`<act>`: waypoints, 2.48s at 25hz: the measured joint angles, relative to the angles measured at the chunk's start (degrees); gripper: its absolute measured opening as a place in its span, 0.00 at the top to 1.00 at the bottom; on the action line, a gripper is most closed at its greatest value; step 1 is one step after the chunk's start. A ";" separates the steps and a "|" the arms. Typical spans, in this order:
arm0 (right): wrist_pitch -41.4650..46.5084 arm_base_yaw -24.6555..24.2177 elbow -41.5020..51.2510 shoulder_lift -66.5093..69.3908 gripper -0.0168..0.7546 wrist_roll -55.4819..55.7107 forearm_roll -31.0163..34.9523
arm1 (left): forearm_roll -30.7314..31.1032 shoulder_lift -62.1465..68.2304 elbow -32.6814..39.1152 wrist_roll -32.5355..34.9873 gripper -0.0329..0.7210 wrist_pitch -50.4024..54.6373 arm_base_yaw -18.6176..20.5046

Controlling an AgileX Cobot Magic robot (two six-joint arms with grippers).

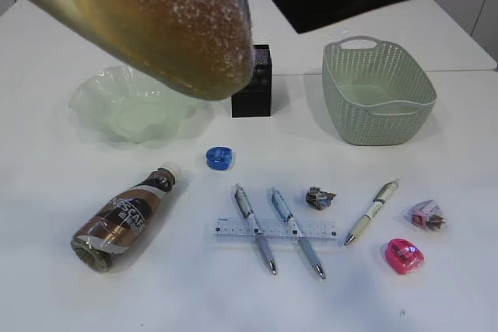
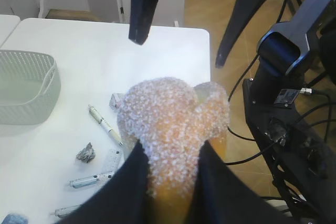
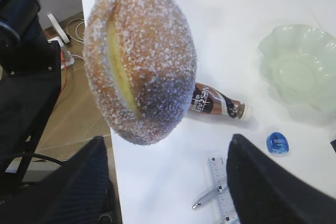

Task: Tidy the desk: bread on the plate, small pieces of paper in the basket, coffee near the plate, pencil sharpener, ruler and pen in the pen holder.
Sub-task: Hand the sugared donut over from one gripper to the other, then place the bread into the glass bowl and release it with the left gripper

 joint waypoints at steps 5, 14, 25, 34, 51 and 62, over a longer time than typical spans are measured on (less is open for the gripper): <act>-1.20 0.00 0.00 0.00 0.26 0.00 -0.43 | 2.26 0.76 0.00 -2.04 0.78 0.00 0.00; -5.80 0.03 0.00 0.00 0.26 0.00 -3.49 | 5.25 2.44 1.70 -3.66 0.78 0.00 0.00; -7.17 0.03 0.00 0.00 0.26 0.00 -5.56 | 9.60 2.71 1.86 -6.44 0.78 0.00 0.00; -9.75 0.03 0.00 0.00 0.26 0.00 -5.79 | 14.88 3.63 1.86 -11.98 0.79 -2.55 0.00; -11.95 0.03 0.00 0.10 0.26 0.79 -6.20 | 16.17 13.34 2.04 -24.17 0.79 -33.01 1.74; -12.07 0.03 0.00 0.46 0.26 1.22 -6.20 | 13.32 18.33 2.13 -25.94 0.79 -48.32 6.40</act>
